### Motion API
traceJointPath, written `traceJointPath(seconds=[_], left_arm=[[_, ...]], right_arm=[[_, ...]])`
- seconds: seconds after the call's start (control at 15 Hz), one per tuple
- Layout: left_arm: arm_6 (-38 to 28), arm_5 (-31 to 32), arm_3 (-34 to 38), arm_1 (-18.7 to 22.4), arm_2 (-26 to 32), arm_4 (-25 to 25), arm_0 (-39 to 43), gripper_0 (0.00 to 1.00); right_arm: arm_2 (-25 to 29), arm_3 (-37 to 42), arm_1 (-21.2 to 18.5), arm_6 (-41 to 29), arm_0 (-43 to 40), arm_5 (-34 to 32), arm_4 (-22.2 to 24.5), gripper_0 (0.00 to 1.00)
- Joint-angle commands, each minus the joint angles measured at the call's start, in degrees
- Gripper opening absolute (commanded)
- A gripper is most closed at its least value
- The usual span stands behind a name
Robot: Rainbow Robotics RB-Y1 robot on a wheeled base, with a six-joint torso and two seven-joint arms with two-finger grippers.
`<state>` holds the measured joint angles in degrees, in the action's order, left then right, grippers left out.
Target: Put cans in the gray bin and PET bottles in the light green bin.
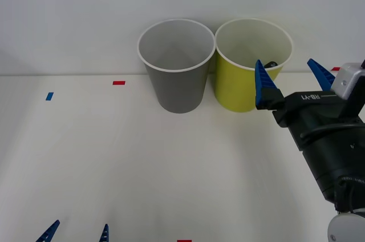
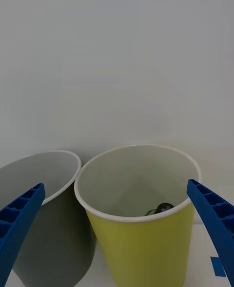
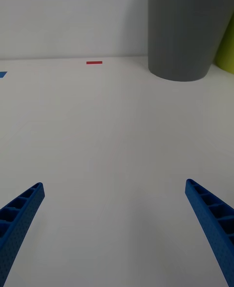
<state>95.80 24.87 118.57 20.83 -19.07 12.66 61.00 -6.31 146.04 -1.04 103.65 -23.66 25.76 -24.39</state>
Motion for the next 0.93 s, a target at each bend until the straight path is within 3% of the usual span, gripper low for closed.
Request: traceJointPath(seconds=[0.07, 0.27, 0.53, 0.8, 0.93], left_arm=[[0.0, 0.0, 0.0, 0.0, 0.0, 0.0, 0.0, 1.00], [0.0, 0.0, 0.0, 0.0, 0.0, 0.0, 0.0, 1.00], [0.0, 0.0, 0.0, 0.0, 0.0, 0.0, 0.0, 1.00], [0.0, 0.0, 0.0, 0.0, 0.0, 0.0, 0.0, 1.00], [0.0, 0.0, 0.0, 0.0, 0.0, 0.0, 0.0, 1.00]], right_arm=[[-0.2, 4.0, -2.5, 1.2, -9.8, -1.2, -2.8, 1.00], [-0.2, 4.0, -7.8, 1.0, -19.5, -7.0, -3.7, 1.00], [1.1, 4.0, -14.3, 0.8, -25.1, -11.5, -6.4, 1.00], [-0.2, 4.0, -12.9, 2.0, -27.0, -12.1, -6.0, 1.00], [-1.1, 2.4, -12.8, 2.2, -26.4, -14.3, -1.7, 1.00]])
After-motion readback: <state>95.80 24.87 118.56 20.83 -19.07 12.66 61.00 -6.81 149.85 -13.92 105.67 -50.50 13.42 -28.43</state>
